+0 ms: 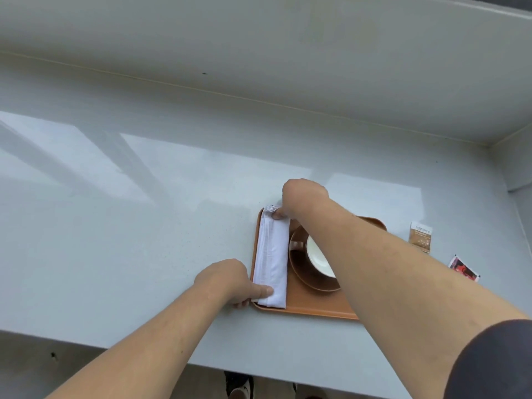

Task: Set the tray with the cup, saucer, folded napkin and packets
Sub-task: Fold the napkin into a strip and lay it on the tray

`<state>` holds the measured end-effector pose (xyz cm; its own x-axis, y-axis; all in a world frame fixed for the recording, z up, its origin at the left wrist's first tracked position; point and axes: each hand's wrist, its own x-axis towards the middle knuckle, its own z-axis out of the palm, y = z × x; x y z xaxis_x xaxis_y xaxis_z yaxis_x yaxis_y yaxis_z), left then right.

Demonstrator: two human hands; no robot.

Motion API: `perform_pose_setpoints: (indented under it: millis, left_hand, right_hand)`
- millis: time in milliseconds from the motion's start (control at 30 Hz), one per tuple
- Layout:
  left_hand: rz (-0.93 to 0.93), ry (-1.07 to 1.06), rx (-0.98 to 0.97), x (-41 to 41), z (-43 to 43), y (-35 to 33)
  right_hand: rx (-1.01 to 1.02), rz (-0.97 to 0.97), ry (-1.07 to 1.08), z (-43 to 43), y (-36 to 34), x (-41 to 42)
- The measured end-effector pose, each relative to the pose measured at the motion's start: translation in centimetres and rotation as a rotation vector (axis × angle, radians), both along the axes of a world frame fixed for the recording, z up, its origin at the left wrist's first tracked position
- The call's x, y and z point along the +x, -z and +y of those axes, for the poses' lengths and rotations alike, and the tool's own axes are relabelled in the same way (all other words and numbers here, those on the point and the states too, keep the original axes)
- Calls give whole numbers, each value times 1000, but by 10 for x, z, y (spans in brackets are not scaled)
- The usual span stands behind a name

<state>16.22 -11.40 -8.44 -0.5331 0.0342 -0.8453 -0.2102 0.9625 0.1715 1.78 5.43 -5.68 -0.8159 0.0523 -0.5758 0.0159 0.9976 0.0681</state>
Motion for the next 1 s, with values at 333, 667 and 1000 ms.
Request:
perform_pose_setpoints:
  millis: [333,667,1000]
  left_hand:
    - [-136,59,-23,-8,6,0]
    - [-145,57,-32,-9,6,0]
    - [-50,56,-53,-6,8,-9]
  right_hand:
    - [9,-71,-73,-3,-1,-11]
    - [25,-93,-72,-2,-4,-13]
    - [45,65,-259,8,-10,8]
